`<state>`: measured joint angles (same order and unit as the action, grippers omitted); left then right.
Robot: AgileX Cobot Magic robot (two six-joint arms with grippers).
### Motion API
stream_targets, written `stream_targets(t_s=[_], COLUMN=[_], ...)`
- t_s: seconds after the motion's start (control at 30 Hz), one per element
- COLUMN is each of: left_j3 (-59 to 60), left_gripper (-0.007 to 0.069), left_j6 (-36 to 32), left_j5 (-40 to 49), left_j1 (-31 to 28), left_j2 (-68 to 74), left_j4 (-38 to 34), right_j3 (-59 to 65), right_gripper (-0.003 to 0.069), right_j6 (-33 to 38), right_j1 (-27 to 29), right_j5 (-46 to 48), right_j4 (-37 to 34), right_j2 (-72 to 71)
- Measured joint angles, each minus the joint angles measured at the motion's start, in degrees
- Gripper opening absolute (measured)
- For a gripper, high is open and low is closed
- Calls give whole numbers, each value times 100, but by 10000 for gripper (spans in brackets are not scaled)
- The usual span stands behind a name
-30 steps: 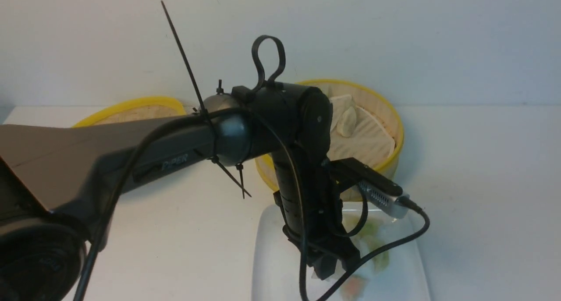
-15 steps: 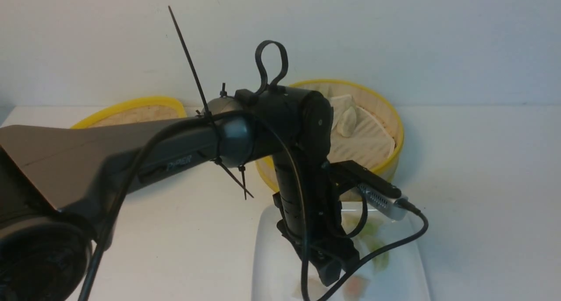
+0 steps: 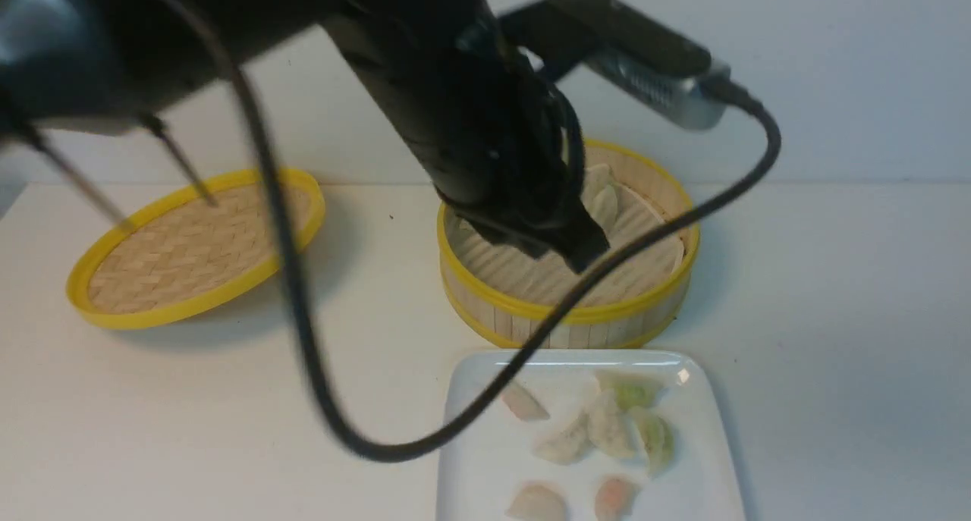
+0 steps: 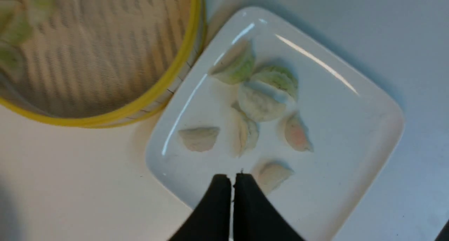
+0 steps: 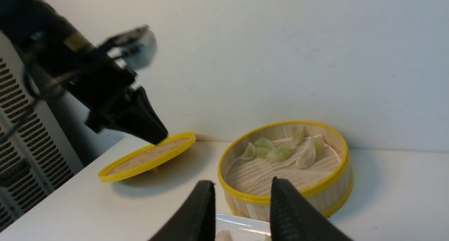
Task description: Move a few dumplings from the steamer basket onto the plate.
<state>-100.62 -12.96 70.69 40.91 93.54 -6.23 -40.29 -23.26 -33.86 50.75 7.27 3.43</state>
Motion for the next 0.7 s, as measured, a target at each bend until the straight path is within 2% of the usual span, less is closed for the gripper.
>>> stream_targets(t_s=[0.2,0.4,0.67,0.7], left_j3=[368,1328,3707,3707], left_gripper=[-6,-6,-6,-6], left_j6=[279,605,1695,1695], left_j5=[-43,-556,-2224,-2224], left_j1=[0,0,0,0], left_j2=[-1385,-2523,-4183,-4217], left_j4=[371,519,1184,1210], right_j3=[0,0,197,197], right_gripper=[210,210,210,210], right_j6=[13,50,52,52], right_j1=[0,0,0,0], right_j5=[0,-65,-284,-298], right_j4=[18,21,1,1], right_j2=[0,0,0,0])
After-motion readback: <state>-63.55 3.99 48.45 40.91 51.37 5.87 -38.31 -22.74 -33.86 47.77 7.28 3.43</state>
